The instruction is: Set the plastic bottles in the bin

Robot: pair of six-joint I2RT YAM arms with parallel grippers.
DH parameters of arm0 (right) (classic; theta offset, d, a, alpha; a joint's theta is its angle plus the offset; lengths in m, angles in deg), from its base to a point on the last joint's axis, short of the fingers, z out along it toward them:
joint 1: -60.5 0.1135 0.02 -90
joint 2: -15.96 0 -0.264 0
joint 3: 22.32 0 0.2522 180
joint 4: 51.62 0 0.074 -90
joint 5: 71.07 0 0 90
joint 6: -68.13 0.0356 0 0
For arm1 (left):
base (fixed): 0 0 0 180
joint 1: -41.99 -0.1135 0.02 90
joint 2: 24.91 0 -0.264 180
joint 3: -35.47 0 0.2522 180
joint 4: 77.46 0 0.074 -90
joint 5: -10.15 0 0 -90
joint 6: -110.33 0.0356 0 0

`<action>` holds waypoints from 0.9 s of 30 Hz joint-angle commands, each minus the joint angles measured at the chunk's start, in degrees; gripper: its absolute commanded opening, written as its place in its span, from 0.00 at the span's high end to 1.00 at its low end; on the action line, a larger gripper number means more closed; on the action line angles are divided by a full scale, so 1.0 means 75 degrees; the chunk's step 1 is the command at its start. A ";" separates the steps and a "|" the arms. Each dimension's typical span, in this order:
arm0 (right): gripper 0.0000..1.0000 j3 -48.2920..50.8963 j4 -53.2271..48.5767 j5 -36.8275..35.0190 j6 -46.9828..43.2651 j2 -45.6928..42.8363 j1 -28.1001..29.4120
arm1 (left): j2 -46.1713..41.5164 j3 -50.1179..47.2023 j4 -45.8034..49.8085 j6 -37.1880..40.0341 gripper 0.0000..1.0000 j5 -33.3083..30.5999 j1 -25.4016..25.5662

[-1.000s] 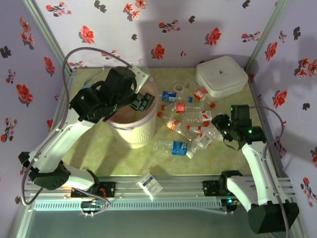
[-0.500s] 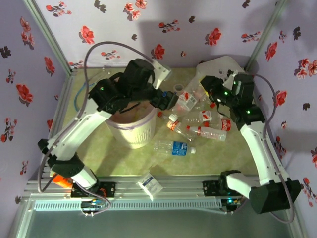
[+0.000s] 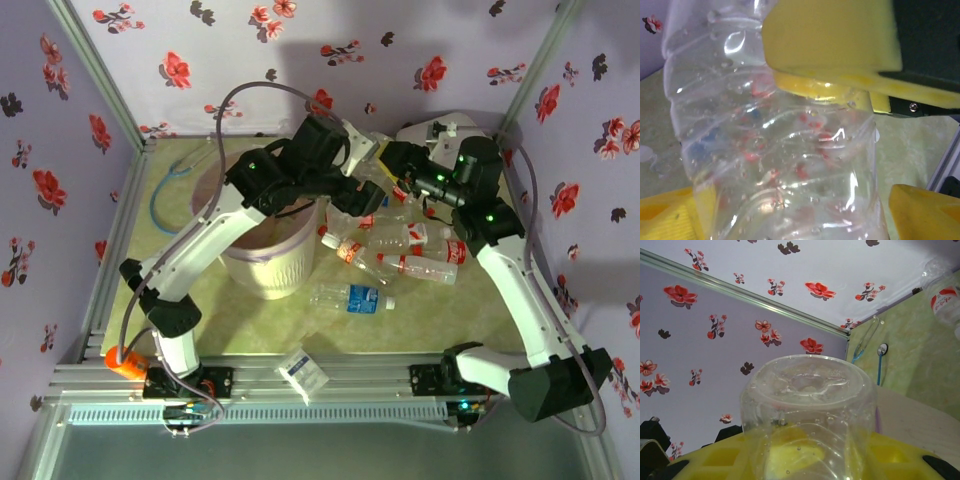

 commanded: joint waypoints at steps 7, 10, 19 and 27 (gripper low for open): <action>0.59 -0.0049 0.0236 0.0086 -0.0287 -0.0028 0.0034 | 0.0054 0.0182 -0.0081 -0.0056 0.37 0.0034 0.0026; 0.50 -0.0016 0.0120 0.0004 -0.0382 -0.0010 0.0034 | 0.0048 0.0172 -0.0083 -0.0055 0.40 -0.0029 0.0014; 0.13 -0.0402 -0.1345 -0.0418 -0.1261 -0.0183 -0.0317 | -0.0085 0.0006 -0.0104 -0.0036 0.46 -0.0177 -0.0138; 0.10 0.0330 -0.2548 -0.0704 -0.1626 -0.1104 -0.1616 | -0.0537 0.0051 -0.0089 0.0191 0.49 -0.0224 -0.0560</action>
